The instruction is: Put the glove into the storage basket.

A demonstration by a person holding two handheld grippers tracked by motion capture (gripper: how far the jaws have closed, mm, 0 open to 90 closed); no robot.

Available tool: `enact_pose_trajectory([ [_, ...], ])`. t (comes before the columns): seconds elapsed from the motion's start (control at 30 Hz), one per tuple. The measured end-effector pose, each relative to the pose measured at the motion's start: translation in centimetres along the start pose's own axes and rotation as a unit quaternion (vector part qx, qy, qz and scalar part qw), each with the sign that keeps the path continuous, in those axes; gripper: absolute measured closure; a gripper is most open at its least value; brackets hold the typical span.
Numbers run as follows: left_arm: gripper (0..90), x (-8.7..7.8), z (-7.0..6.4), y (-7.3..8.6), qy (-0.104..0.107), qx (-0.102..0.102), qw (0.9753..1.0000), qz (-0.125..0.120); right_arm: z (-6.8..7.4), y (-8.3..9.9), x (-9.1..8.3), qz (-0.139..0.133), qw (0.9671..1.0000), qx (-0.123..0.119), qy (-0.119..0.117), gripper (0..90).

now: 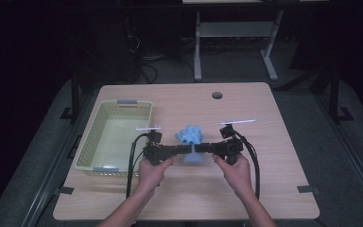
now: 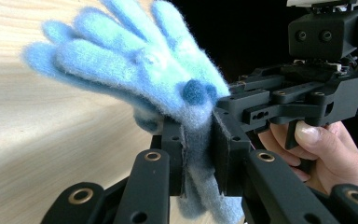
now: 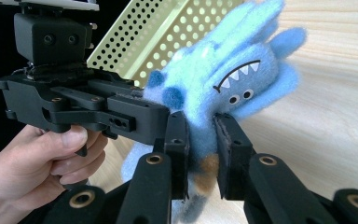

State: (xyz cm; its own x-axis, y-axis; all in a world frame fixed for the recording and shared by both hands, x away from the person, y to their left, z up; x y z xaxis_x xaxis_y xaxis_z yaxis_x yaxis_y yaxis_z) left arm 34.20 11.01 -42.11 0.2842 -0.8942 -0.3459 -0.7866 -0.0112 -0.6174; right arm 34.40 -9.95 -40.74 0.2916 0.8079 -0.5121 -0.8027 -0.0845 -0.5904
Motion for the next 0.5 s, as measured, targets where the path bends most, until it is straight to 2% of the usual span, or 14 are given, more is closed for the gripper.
enact_pose_trajectory([
  [0.33,76.2,-1.8,0.4,-0.7,-0.003,-0.002,1.0000,-0.008,1.3,-1.1,1.2,0.007,0.9999,-0.012,-0.005,76.4],
  [0.5,76.2,-2.7,0.6,-0.9,-0.006,-0.001,0.9999,-0.012,1.7,-1.5,1.8,0.009,0.9998,-0.010,-0.012,76.5],
])
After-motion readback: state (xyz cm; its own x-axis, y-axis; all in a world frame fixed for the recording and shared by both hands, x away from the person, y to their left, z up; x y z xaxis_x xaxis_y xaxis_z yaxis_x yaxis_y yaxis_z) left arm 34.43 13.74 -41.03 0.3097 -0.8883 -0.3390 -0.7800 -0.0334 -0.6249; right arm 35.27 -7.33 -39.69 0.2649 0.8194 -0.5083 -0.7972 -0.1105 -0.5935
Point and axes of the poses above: each handheld gripper's, and its own axes: x roughly forward along the jaws, y roughly out of its underside, z roughly to its left, the point moved 3 cm from there along x, roughly forward along the jaws
